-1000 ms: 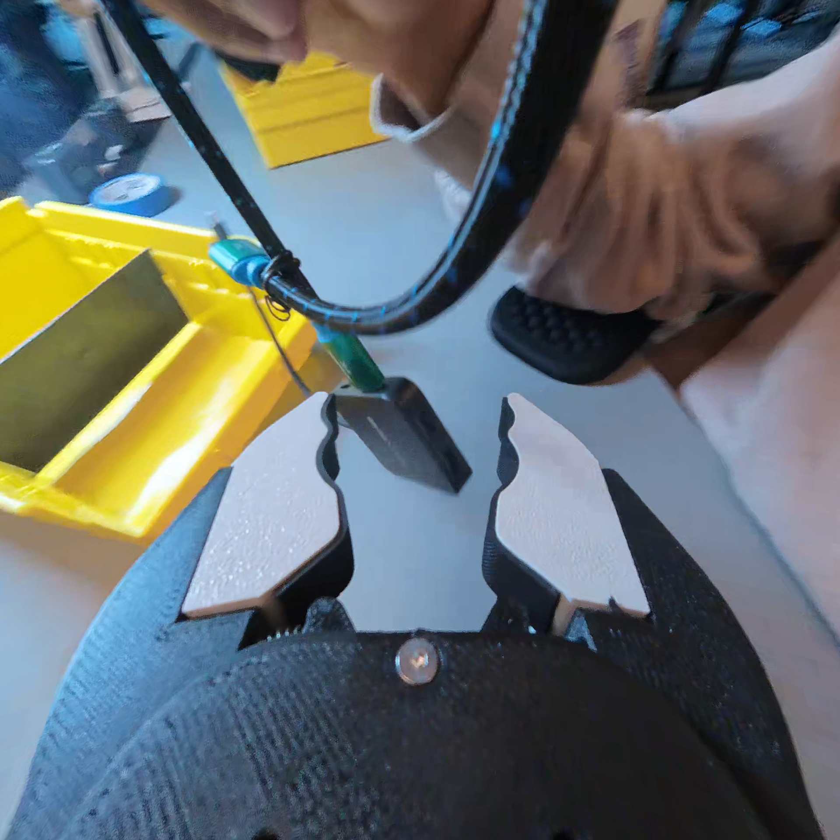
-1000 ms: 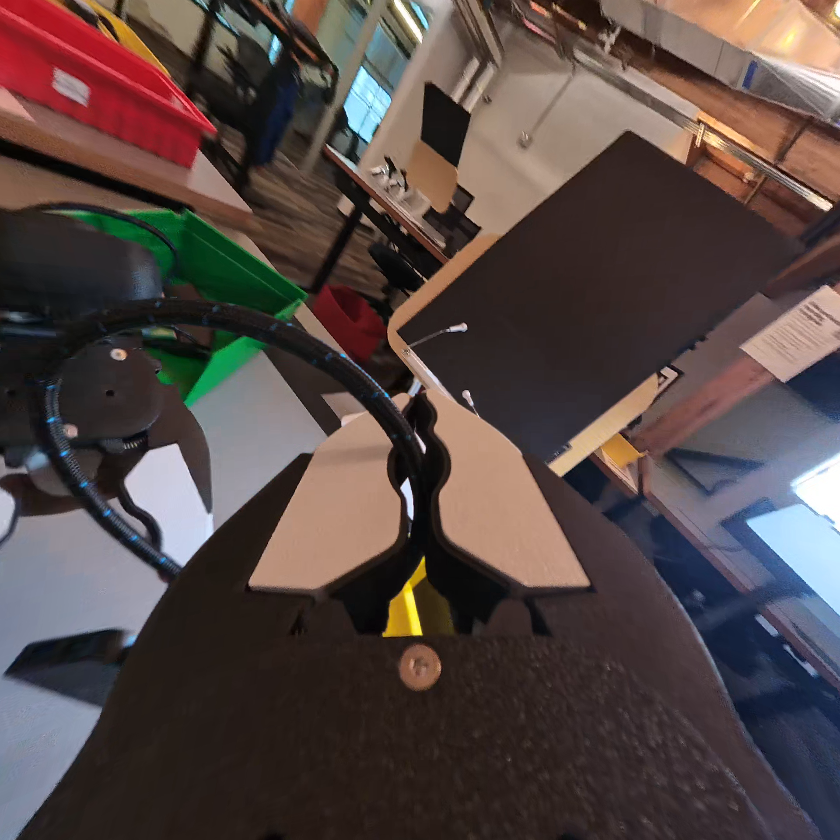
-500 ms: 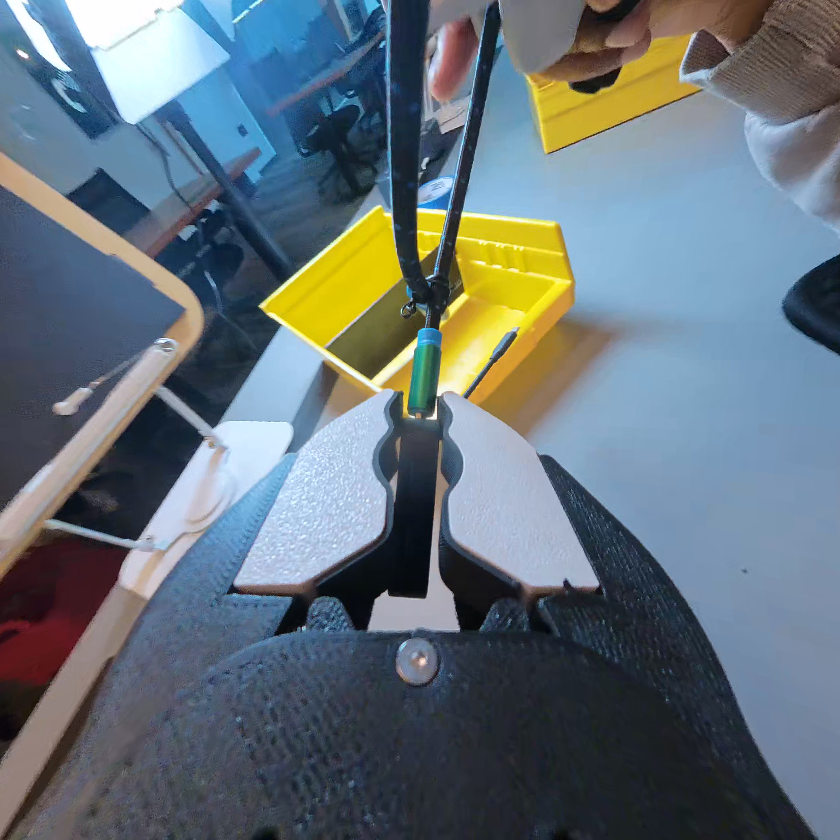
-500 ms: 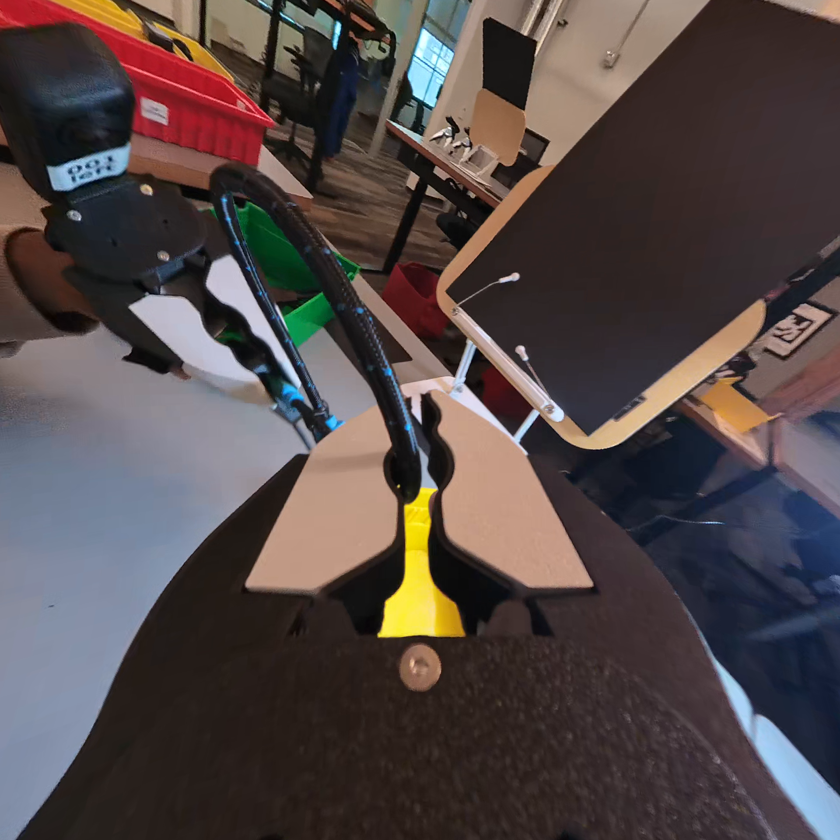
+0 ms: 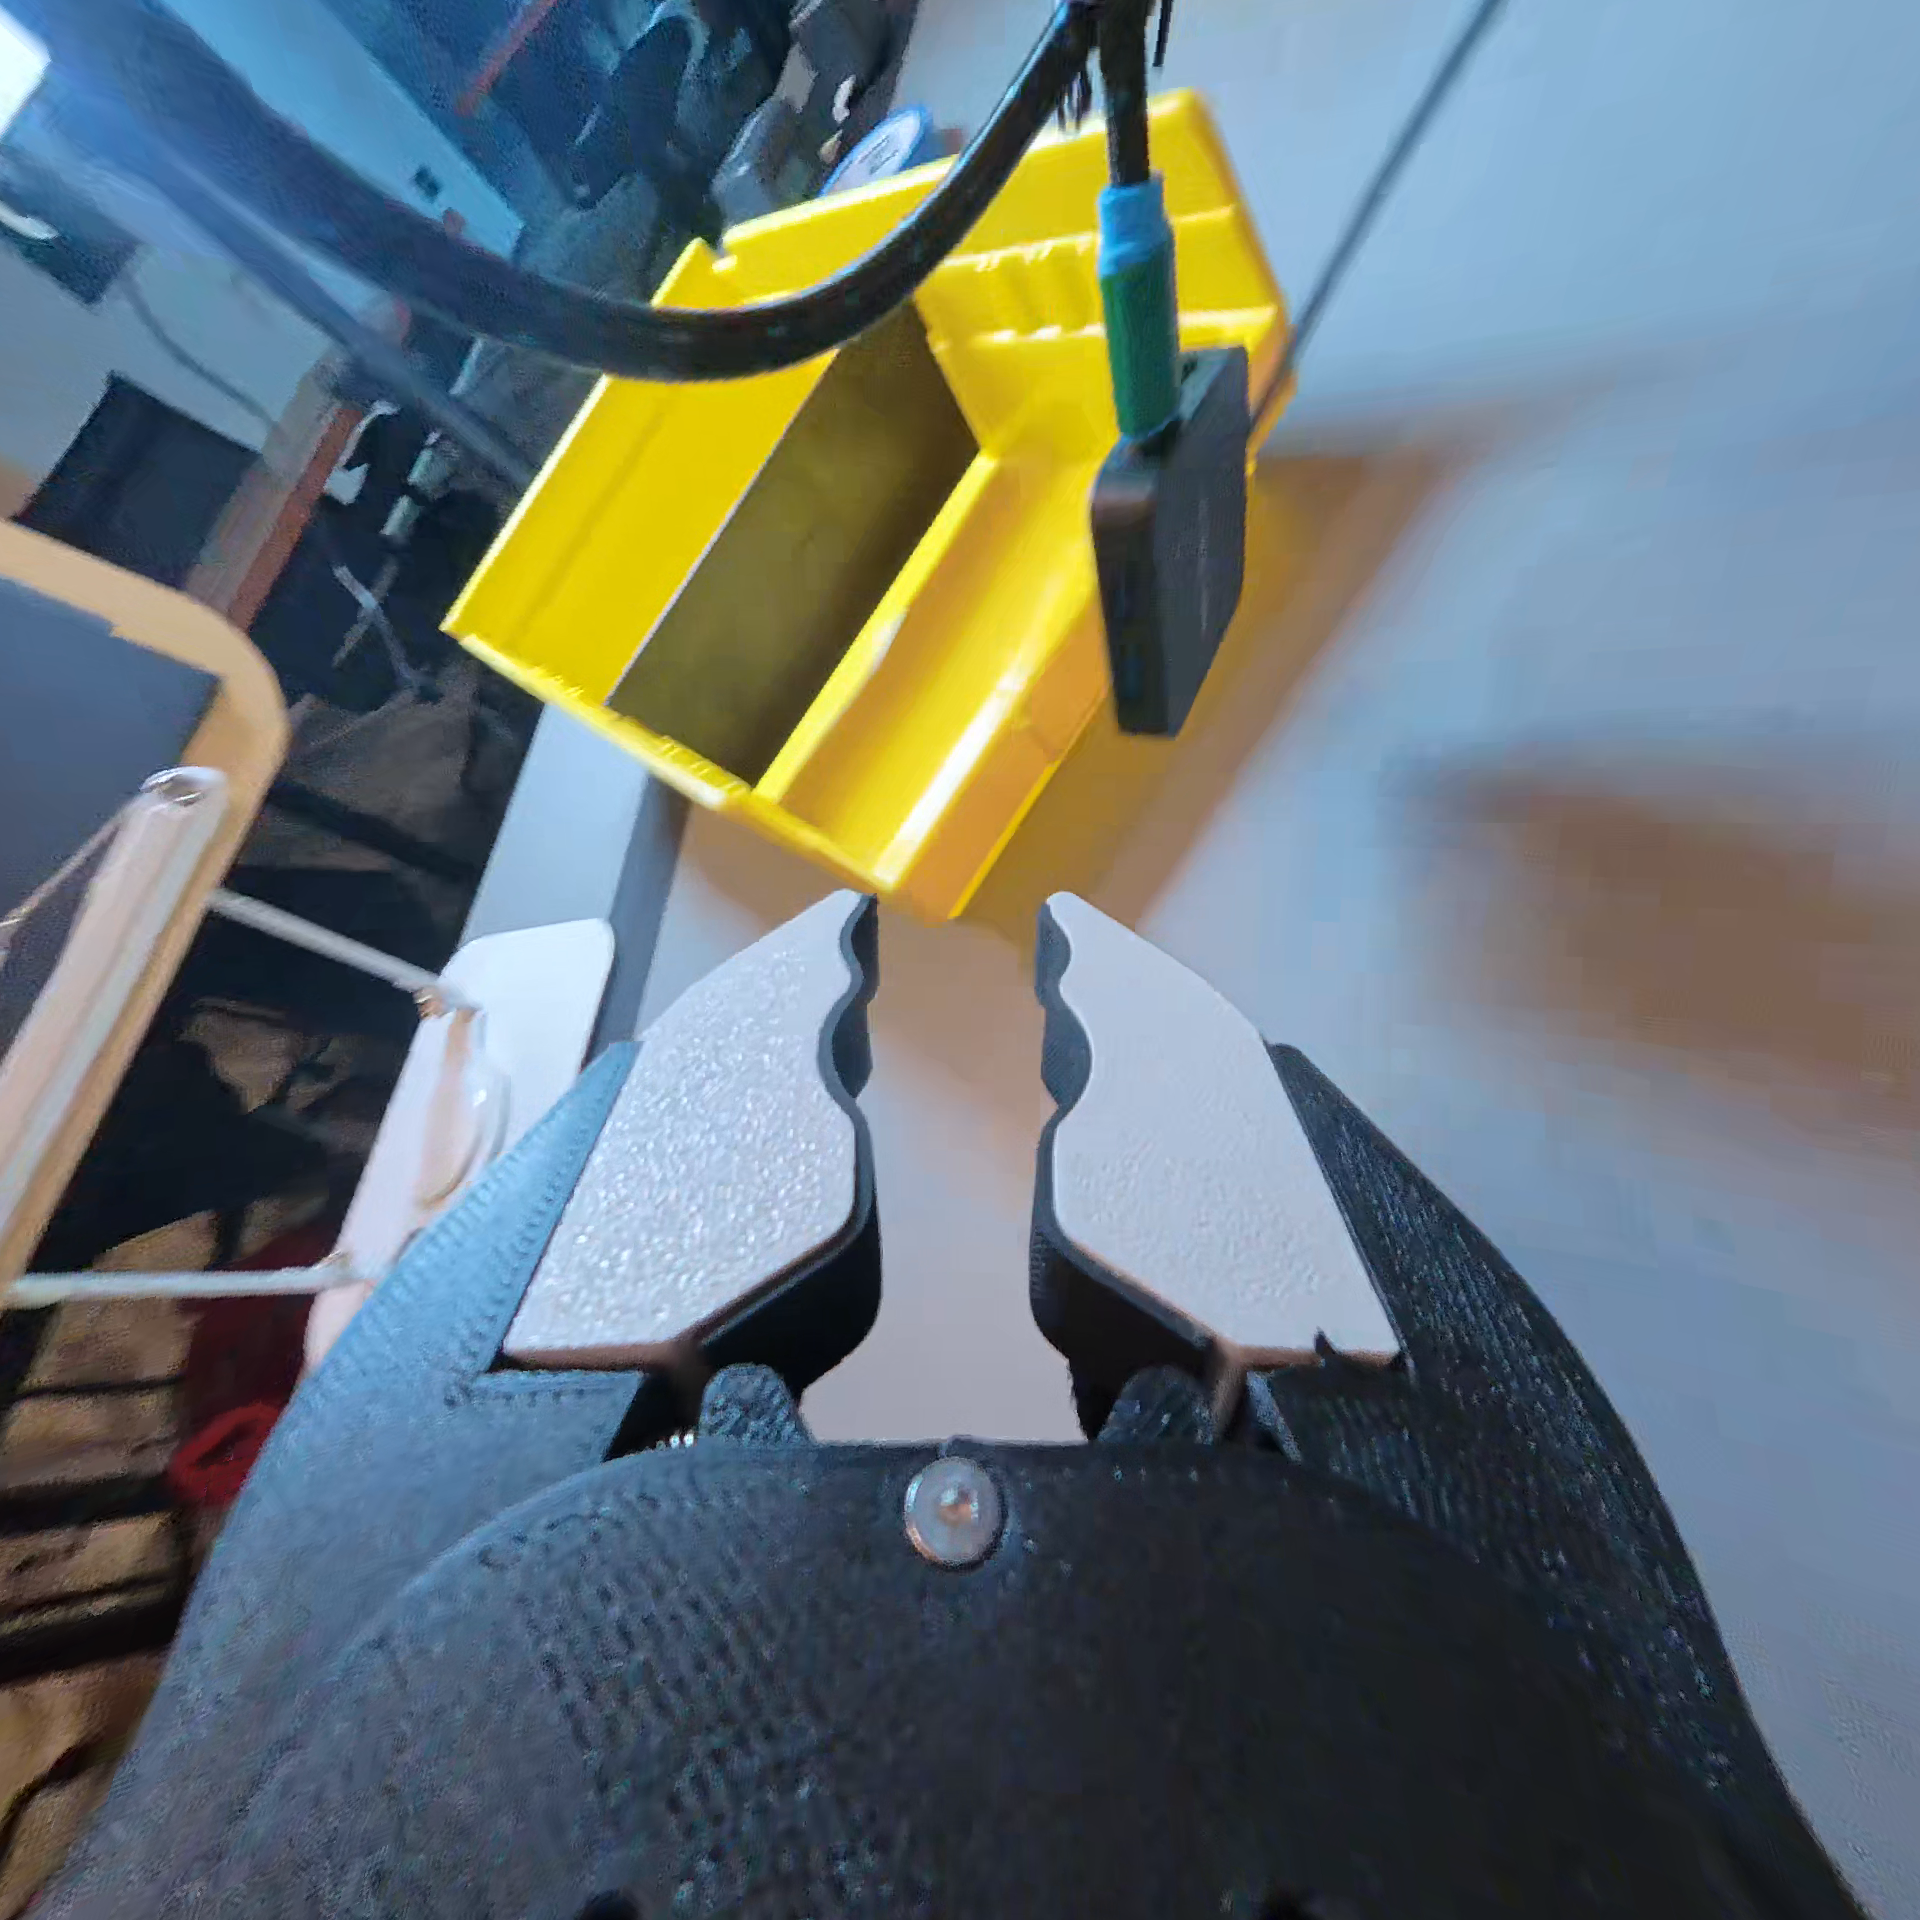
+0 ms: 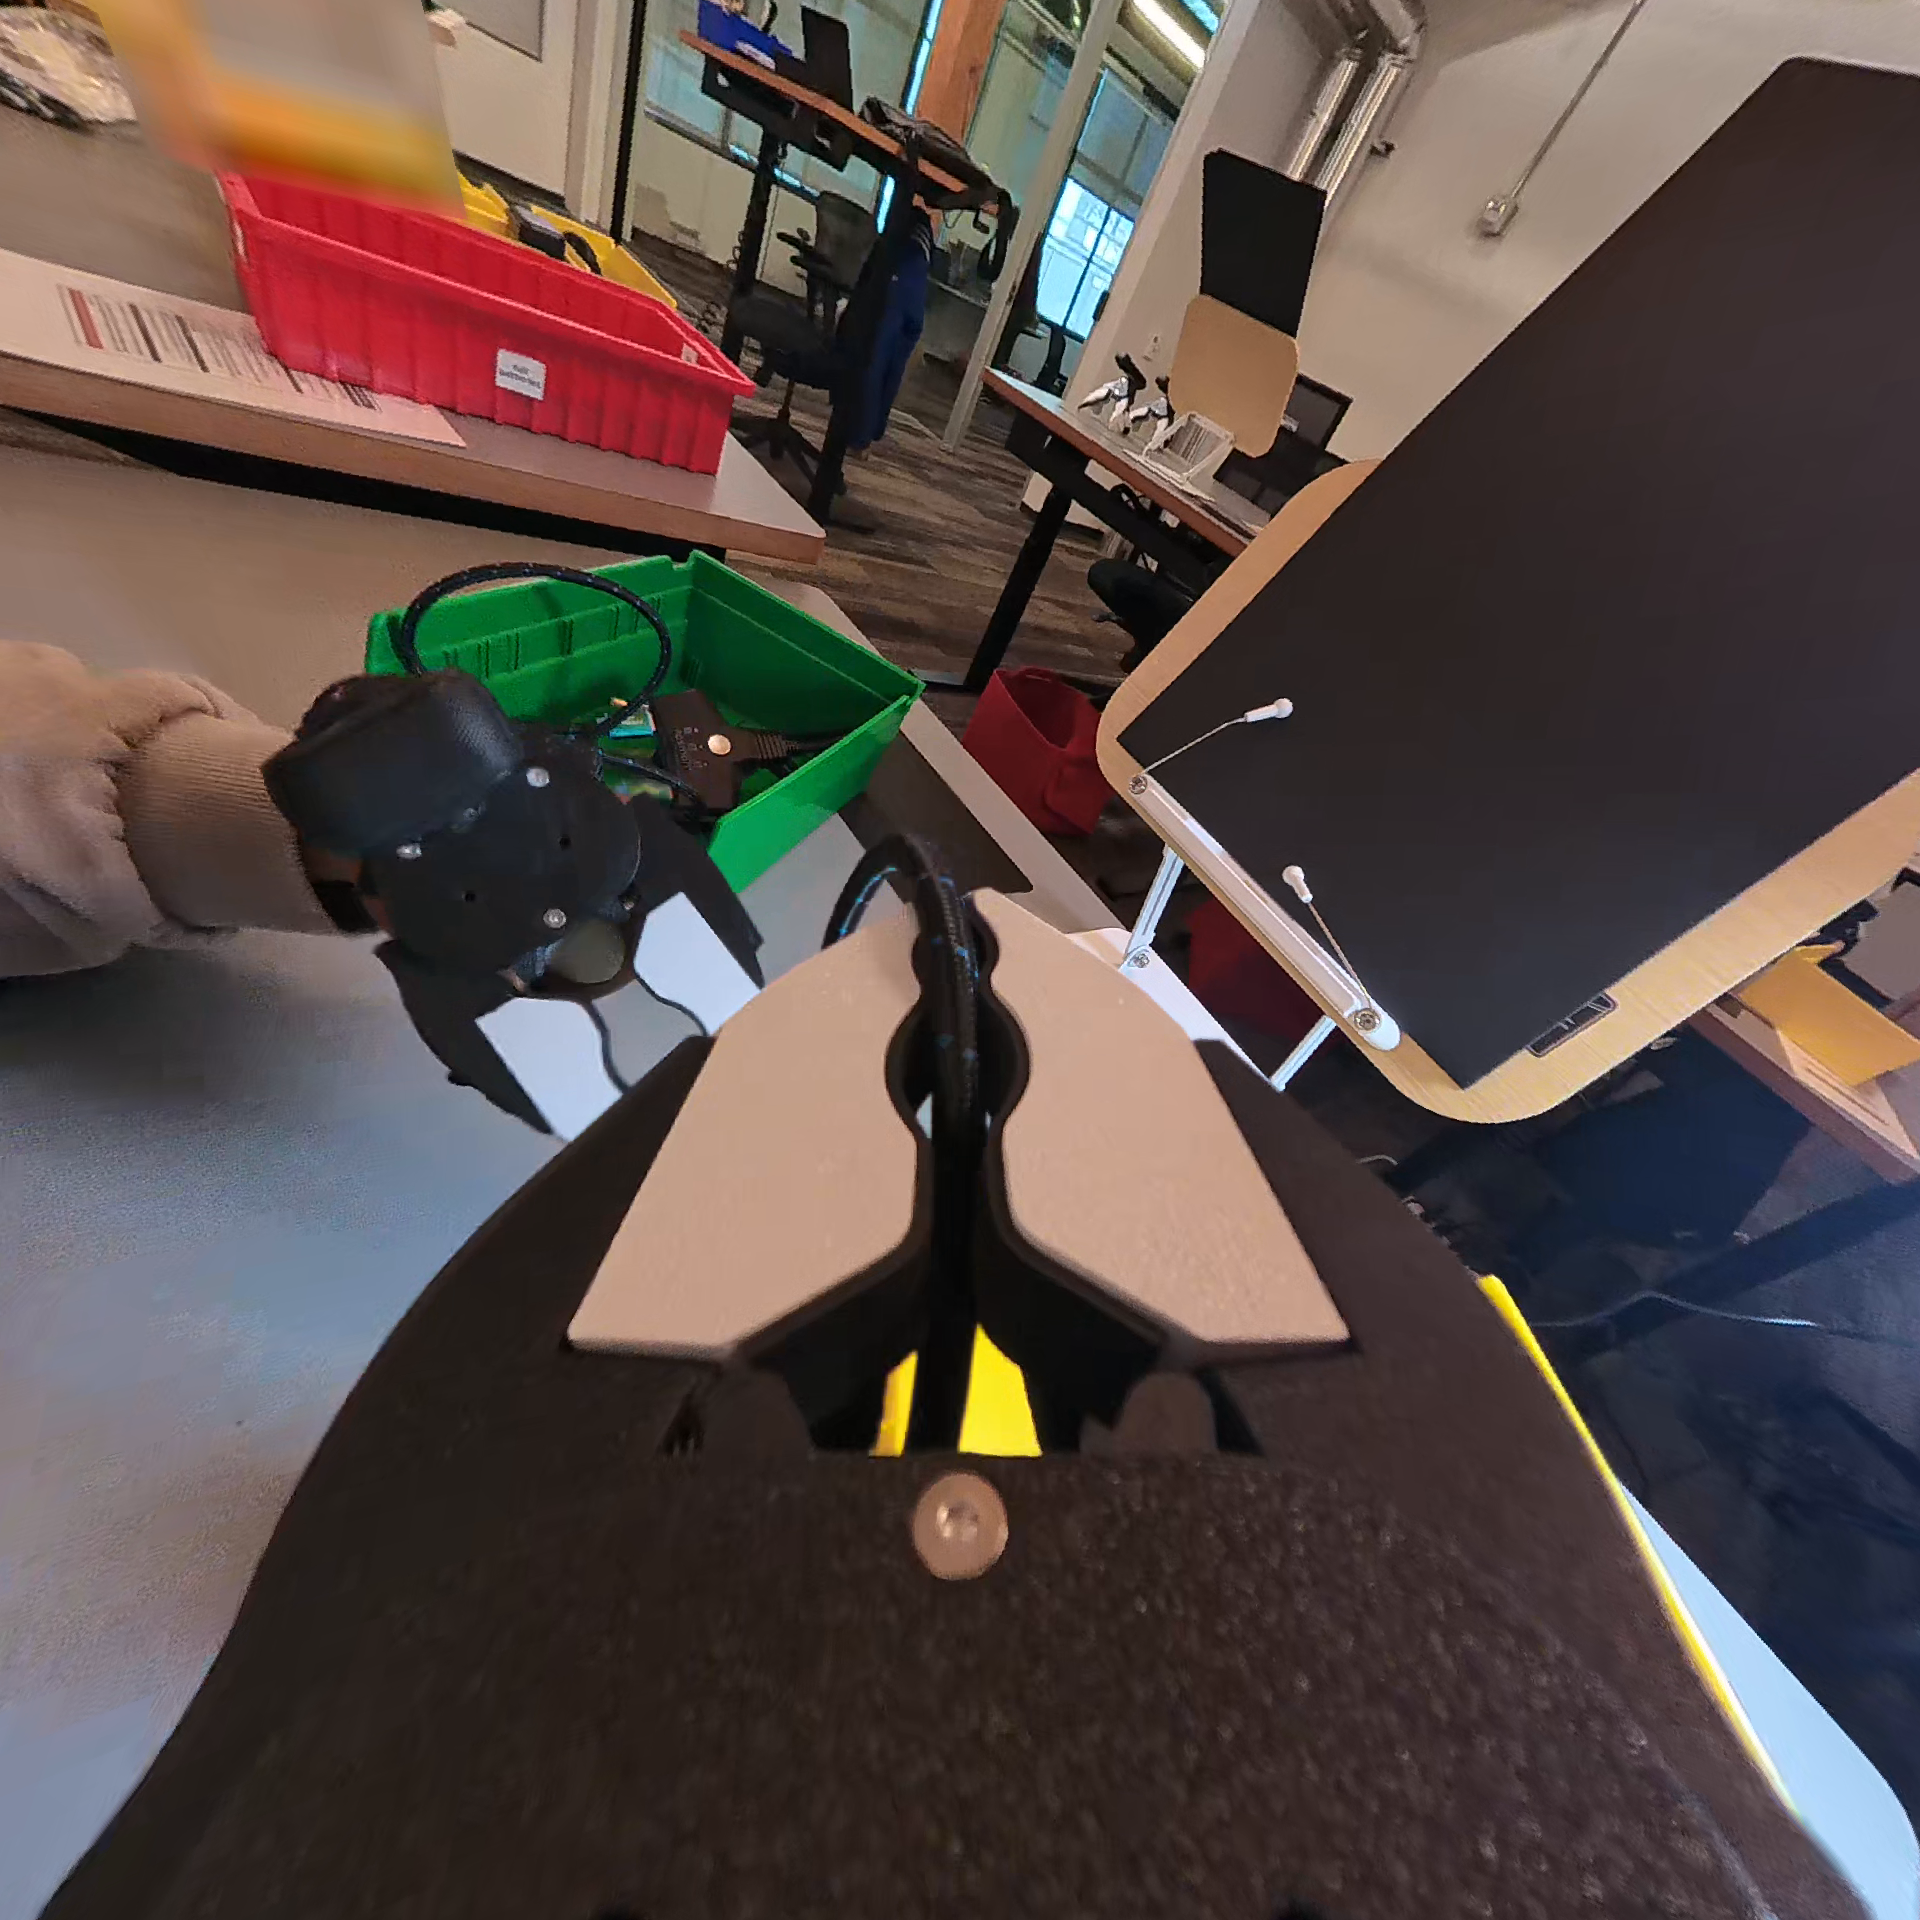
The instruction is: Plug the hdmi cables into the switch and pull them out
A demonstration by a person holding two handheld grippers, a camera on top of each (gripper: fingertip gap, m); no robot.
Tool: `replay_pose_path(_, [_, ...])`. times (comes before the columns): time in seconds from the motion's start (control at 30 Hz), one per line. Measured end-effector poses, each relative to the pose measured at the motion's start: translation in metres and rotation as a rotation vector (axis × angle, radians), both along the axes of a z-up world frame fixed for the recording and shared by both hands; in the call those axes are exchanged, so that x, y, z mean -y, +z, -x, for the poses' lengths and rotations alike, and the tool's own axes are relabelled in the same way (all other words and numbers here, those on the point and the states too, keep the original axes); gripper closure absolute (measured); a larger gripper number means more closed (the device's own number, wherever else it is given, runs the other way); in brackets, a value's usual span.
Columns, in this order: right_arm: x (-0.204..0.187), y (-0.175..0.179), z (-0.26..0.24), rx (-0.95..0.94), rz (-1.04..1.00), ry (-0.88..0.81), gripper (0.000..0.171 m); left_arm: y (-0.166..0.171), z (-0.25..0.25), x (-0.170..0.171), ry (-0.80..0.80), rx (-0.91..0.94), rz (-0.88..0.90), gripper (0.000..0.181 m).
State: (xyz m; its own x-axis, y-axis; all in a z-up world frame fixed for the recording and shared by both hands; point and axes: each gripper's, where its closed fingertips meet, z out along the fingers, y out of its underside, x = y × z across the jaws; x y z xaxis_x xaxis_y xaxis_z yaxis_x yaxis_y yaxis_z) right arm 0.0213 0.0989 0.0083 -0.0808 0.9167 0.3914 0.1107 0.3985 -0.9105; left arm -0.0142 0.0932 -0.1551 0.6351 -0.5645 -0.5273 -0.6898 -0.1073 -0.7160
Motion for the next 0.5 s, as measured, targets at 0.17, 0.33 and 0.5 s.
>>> replay_pose_path(0.17, [0.002, 0.007, -0.004, -0.026, 0.02, 0.02, 0.17, 0.0, -0.034, 0.012, -0.134, 0.261, 0.134, 0.128])
replay_pose_path(0.33, [0.021, 0.019, -0.006, -0.1, 0.047, 0.116, 0.17, -0.011, -0.043, 0.004, -0.121, 0.191, 0.078, 0.156])
replay_pose_path(0.5, [-0.016, 0.031, -0.019, -0.159, 0.053, -0.031, 0.171, 0.018, -0.018, 0.009, -0.083, 0.159, 0.021, 0.167])
